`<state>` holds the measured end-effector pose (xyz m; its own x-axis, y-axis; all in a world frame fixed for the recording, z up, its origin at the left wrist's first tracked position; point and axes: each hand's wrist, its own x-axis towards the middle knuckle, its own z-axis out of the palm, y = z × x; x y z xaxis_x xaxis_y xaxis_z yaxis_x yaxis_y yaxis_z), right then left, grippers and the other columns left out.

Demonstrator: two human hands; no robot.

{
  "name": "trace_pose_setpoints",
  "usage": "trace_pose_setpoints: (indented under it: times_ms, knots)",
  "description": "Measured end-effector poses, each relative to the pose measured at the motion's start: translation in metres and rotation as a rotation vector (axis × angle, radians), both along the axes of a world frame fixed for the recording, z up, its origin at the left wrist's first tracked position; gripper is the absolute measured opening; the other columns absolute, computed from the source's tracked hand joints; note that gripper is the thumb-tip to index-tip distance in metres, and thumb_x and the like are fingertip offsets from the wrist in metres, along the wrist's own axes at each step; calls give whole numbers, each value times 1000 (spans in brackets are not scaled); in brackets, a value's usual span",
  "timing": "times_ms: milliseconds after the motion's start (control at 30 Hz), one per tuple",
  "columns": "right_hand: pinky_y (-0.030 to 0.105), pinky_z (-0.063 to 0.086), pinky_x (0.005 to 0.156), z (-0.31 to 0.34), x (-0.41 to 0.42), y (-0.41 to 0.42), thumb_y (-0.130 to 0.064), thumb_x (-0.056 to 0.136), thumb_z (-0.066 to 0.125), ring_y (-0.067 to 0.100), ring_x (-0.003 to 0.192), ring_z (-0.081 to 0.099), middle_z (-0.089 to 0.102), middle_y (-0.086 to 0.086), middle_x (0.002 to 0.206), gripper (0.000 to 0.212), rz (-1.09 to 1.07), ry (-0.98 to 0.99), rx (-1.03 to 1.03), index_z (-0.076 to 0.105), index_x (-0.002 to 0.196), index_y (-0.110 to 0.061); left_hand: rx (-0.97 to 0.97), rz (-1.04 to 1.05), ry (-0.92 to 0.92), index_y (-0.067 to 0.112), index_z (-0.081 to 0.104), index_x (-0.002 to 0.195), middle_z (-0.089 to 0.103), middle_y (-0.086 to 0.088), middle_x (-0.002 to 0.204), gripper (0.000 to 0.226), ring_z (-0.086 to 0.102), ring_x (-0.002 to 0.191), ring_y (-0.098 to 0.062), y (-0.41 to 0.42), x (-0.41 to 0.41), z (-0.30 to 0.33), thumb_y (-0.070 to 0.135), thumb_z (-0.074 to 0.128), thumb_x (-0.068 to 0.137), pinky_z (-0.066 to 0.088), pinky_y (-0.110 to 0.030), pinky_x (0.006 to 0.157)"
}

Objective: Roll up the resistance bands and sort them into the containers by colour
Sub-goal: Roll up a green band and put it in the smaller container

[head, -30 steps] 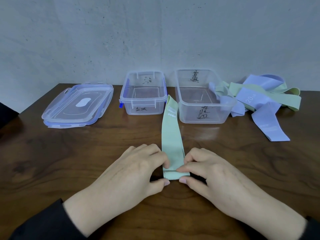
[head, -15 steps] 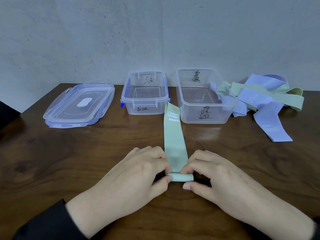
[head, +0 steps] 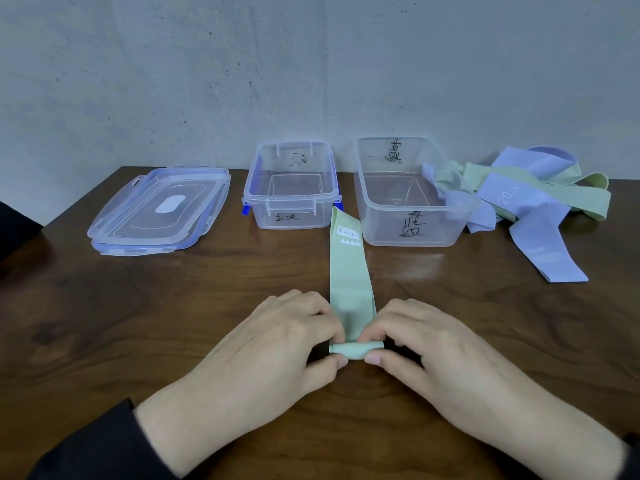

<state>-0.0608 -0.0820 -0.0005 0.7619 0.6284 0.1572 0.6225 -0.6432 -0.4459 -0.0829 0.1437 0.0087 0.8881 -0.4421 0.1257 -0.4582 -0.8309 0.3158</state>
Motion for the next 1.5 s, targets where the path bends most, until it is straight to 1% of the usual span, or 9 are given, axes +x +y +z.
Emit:
trace_pose_setpoints:
  times_ms: [167,267,400,600,833,1033,1233,1367,1500]
  knots:
    - [21,45,87,-1,2,-1,-55,88,53,3,106,49,49,-26,105,29,-20,-6,-18,65,111,-43,0,-1,-3,38,64,106,50,24,110,25,46,99,-2,-1,0,0,52,48,93,42,-27,91]
    - [21,45,88,-6,2,1,-53,88,57,3,105,48,49,-26,105,30,-40,-18,-22,65,114,-42,-35,29,-33,38,61,111,54,23,107,28,49,96,-1,-2,0,-1,53,51,89,44,-26,90]
    - [21,46,84,-5,1,3,-52,92,45,2,101,46,46,-25,104,33,-40,-43,-23,66,113,-39,-4,40,-35,40,59,103,52,24,104,27,48,92,-1,-3,2,-2,57,55,83,44,-28,87]
    - [22,45,85,-4,0,5,-51,95,36,3,99,44,43,-25,101,37,-17,-42,-50,64,117,-40,12,32,-29,41,62,101,49,24,105,27,47,94,-2,-2,1,-2,58,49,85,44,-27,86]
    - [22,44,88,-3,2,2,-54,89,55,3,104,47,48,-25,104,22,-19,-5,-24,57,108,-45,13,34,-26,40,64,108,48,24,109,29,46,99,-2,-3,-1,0,55,45,92,42,-27,89]
    - [22,44,87,-5,1,3,-48,94,48,2,104,46,45,-26,104,22,-32,-34,-17,62,111,-41,-23,61,-7,43,54,103,47,25,108,25,45,98,-1,-3,0,0,59,49,84,40,-23,89]
    - [22,44,88,-4,1,2,-48,95,48,3,104,48,48,-25,104,26,-39,-25,-14,60,116,-41,-15,63,-1,41,61,107,49,25,112,24,46,102,-1,-2,2,-1,55,52,90,40,-24,92]
    - [22,45,88,-5,3,3,-52,90,52,3,107,48,48,-26,107,23,-47,-18,-12,59,110,-43,-32,60,-2,40,64,109,49,24,110,25,46,100,-1,-1,3,-2,52,51,92,39,-27,93]
    - [23,46,87,-7,4,5,-49,90,53,5,104,48,48,-24,105,25,-66,-33,-7,63,112,-40,-33,78,3,38,65,114,50,24,113,35,46,102,0,-1,4,-3,55,46,90,39,-25,95]
